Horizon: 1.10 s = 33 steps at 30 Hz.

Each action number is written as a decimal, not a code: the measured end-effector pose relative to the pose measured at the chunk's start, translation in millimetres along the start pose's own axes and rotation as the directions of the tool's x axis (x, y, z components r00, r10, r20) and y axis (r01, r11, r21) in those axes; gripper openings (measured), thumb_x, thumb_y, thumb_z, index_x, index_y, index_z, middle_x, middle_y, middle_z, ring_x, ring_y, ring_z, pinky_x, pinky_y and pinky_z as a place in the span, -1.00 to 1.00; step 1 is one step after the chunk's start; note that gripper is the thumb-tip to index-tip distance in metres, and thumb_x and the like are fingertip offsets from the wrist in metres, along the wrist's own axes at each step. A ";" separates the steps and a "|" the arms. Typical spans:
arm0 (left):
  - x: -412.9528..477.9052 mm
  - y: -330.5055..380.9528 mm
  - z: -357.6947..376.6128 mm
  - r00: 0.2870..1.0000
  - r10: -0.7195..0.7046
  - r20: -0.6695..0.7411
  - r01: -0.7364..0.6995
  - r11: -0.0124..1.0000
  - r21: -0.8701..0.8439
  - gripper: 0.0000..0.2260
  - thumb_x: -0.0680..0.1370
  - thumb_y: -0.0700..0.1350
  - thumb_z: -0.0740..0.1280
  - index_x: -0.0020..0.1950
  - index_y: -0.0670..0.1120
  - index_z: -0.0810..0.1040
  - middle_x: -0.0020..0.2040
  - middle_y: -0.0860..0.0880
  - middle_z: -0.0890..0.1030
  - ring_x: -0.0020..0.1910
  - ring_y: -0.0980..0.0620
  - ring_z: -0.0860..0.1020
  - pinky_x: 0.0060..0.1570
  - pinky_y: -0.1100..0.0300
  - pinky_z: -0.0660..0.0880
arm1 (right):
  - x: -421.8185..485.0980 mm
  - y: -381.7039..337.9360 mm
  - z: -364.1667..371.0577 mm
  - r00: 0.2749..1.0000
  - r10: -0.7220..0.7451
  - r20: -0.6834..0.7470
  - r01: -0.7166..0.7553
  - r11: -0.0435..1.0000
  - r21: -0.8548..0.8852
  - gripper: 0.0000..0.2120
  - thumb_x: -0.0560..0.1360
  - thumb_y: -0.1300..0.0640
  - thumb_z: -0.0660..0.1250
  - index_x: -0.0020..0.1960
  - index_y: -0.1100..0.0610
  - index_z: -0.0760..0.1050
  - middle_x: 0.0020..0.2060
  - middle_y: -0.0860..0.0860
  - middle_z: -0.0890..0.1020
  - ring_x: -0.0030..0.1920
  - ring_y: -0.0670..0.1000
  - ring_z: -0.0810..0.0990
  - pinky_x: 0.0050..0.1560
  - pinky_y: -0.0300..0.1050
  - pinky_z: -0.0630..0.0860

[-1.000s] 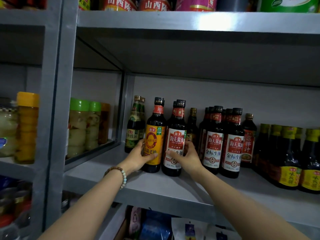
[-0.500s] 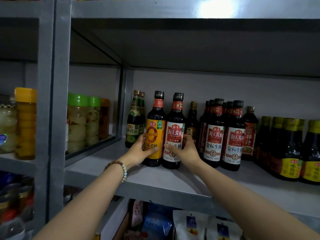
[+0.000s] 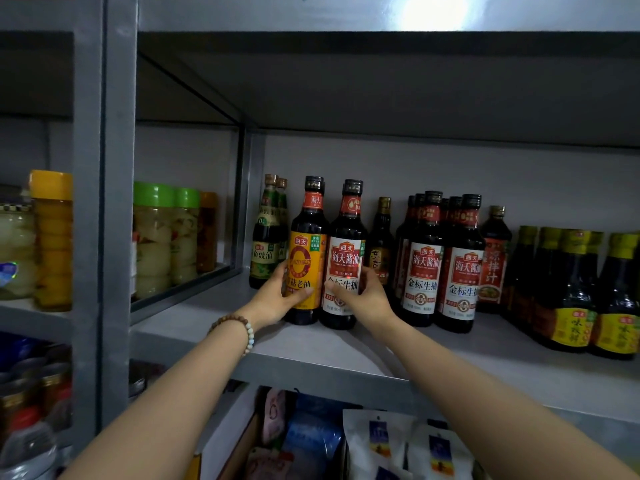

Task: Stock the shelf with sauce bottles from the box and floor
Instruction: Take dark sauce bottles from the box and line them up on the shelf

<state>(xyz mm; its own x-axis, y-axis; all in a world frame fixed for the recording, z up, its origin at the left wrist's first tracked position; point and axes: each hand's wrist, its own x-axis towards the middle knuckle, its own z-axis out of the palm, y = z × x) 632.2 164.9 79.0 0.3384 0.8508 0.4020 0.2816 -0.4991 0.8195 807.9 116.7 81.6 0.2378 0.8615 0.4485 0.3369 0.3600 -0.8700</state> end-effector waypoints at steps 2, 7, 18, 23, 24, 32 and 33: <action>-4.5 2.5 -1.1 0.999 -0.013 -0.029 0.013 1.000 -0.010 -0.24 0.47 -0.01 0.40 0.52 -0.02 0.01 0.47 -0.06 0.27 0.39 -0.04 0.33 0.31 0.08 0.31 | -3.7 -2.8 -4.3 0.999 0.026 0.035 -0.026 1.000 -0.008 -0.24 0.38 0.05 0.50 0.44 0.13 0.18 0.27 0.06 0.50 0.21 0.00 0.50 0.17 -0.11 0.46; -22.3 12.6 -4.7 0.978 0.014 -0.210 0.001 0.998 0.070 -0.21 0.45 0.10 0.38 0.53 -0.02 0.01 0.52 -0.05 0.18 0.46 -0.06 0.20 0.38 -0.04 0.22 | -15.8 -16.8 -38.4 0.992 0.037 0.120 -0.026 0.995 -0.092 -0.27 0.44 -0.03 0.41 0.48 0.09 0.14 0.37 0.02 0.42 0.18 -0.10 0.42 0.17 -0.21 0.37; -117.8 78.0 72.5 0.967 0.239 -0.091 -0.199 0.926 0.321 -0.53 0.51 0.12 0.31 0.39 0.06 0.32 0.36 0.06 0.39 0.34 0.08 0.34 0.23 0.21 0.28 | -93.9 -30.1 -179.7 0.979 0.070 0.189 0.013 0.914 -0.406 -0.28 0.49 -0.07 0.35 0.51 0.10 0.10 0.48 0.00 0.26 0.44 0.01 0.28 0.31 -0.18 0.24; -170.6 117.9 140.6 0.965 0.259 0.031 -0.248 0.870 0.426 -0.55 0.51 0.18 0.27 0.36 0.08 0.36 0.34 0.08 0.43 0.32 0.09 0.37 0.25 0.18 0.34 | -155.2 -31.1 -261.2 0.958 0.090 0.271 0.097 0.789 -0.606 -0.35 0.48 -0.12 0.33 0.47 0.08 0.23 0.46 0.02 0.29 0.44 0.01 0.27 0.36 -0.15 0.21; -181.5 126.2 157.0 0.965 0.260 0.048 -0.253 0.858 0.447 -0.56 0.51 0.20 0.25 0.34 0.09 0.37 0.33 0.08 0.44 0.31 0.10 0.38 0.24 0.17 0.36 | -169.2 -30.7 -278.8 0.956 0.089 0.279 0.120 0.751 -0.649 -0.36 0.49 -0.12 0.32 0.47 0.09 0.23 0.46 0.03 0.29 0.44 0.02 0.27 0.38 -0.14 0.21; -277.8 171.1 317.9 0.963 0.260 0.076 -0.266 0.847 0.460 -0.62 0.53 0.21 0.22 0.29 0.10 0.43 0.26 0.13 0.49 0.23 0.14 0.42 0.09 0.23 0.37 | -292.4 -1.3 -417.7 0.936 0.059 0.347 0.236 0.627 -0.742 -0.40 0.51 -0.05 0.33 0.47 0.10 0.23 0.47 0.05 0.29 0.45 0.02 0.26 0.38 -0.19 0.16; -289.8 172.8 337.9 0.966 0.239 0.097 -0.256 0.853 0.454 -0.63 0.53 0.19 0.23 0.28 0.07 0.44 0.25 0.11 0.50 0.20 0.12 0.45 0.07 0.20 0.40 | -307.3 7.0 -433.2 0.930 0.072 0.360 0.240 0.621 -0.746 -0.40 0.51 -0.03 0.33 0.47 0.09 0.23 0.47 0.04 0.27 0.46 0.02 0.24 0.38 -0.21 0.15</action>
<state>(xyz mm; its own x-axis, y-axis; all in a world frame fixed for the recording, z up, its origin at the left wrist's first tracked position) 886.2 -223.4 -33.9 0.4809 0.6871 0.5446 0.5613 -0.7185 0.4107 1131.8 -300.6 26.3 -0.0820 0.9562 0.2809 0.9459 0.1635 -0.2804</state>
